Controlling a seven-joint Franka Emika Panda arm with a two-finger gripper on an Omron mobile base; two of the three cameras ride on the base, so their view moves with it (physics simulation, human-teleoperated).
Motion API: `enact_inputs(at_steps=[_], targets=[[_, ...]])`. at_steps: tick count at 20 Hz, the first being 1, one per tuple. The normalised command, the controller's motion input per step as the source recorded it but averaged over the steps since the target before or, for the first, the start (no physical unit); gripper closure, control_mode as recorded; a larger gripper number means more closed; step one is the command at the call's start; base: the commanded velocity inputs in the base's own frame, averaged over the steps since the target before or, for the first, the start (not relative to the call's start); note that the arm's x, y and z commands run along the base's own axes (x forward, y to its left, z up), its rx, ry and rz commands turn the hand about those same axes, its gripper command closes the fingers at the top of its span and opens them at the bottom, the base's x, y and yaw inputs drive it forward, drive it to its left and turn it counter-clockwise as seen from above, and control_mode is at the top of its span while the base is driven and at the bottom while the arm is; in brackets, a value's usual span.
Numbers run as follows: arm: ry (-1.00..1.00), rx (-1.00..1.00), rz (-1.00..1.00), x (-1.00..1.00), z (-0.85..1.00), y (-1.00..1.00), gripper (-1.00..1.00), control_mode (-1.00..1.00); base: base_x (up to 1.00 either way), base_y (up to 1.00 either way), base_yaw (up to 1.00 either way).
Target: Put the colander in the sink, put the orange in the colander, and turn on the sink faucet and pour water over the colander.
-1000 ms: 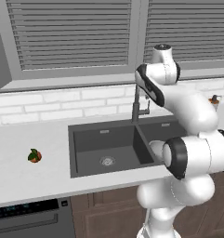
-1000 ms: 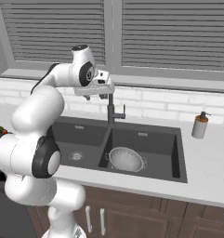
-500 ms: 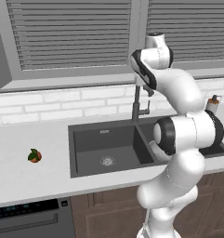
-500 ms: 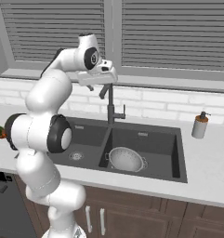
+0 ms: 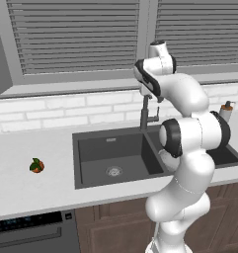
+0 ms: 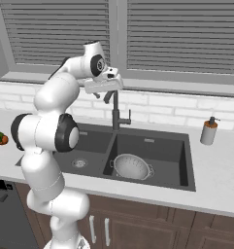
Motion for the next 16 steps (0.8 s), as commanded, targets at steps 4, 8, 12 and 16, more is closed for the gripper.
enact_inputs(at_steps=[4, 8, 12, 16], targets=[[0.0, 0.0, 0.0, 0.03, 0.0, -0.1, -1.0, -1.0, 0.0, 0.0, 0.0], [-0.02, 0.0, 0.08, 0.05, -0.08, -0.37, -1.0, -1.0, 0.0, 0.0, 0.0], [0.0, 0.0, 0.07, 0.15, -0.06, -0.37, -1.0, -1.0, 0.0, 0.0, 0.0], [0.0, 0.0, 0.07, 0.16, -0.03, -0.43, -1.0, -1.0, 0.0, 0.0, 0.0]])
